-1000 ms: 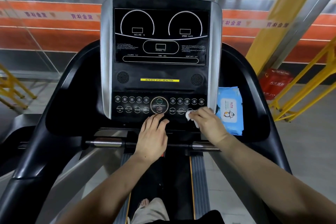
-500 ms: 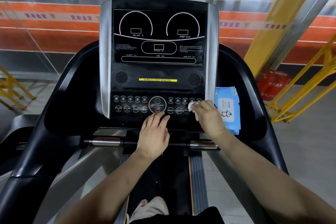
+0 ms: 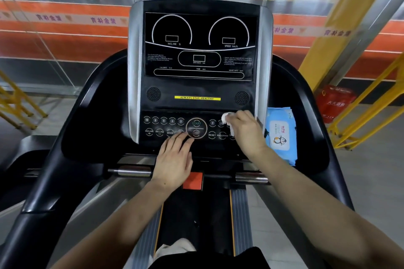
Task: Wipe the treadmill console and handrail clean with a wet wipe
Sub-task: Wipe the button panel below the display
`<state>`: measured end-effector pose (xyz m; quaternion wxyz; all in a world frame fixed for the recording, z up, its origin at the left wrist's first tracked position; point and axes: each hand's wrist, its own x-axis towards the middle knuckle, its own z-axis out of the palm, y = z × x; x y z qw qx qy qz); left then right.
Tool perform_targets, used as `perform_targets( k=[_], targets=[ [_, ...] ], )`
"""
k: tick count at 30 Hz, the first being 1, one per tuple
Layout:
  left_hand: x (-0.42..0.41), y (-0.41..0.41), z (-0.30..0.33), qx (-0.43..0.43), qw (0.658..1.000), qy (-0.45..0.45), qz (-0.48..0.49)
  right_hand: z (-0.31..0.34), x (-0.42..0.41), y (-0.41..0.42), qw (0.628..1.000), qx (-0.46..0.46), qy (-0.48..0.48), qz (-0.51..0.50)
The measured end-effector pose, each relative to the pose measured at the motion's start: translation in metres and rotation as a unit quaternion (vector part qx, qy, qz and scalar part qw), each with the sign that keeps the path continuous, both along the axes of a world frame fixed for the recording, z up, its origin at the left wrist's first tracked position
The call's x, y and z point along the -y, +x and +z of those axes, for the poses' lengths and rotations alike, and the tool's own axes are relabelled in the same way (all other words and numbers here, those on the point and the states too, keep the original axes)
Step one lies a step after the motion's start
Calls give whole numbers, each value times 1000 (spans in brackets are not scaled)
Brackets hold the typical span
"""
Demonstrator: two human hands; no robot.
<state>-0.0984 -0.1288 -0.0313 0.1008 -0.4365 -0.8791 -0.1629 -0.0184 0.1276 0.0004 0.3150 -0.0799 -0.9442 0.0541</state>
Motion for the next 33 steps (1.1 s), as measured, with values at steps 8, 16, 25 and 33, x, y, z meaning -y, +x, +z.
perform_targets(
  k=[8, 16, 25, 33],
  targets=[
    [19, -6, -10, 0, 1000, 23, -11, -42, 35, 19, 998, 0, 2, 65],
    [30, -15, -4, 22, 999, 27, -25, -12, 46, -22, 990, -50, -84, -101],
    [62, -57, 1, -8, 999, 47, 9, -8, 120, -66, 992, -6, -119, -49],
    [84, -91, -2, 0, 996, 55, 74, -18, 109, -54, 961, -106, -181, -178]
  ],
)
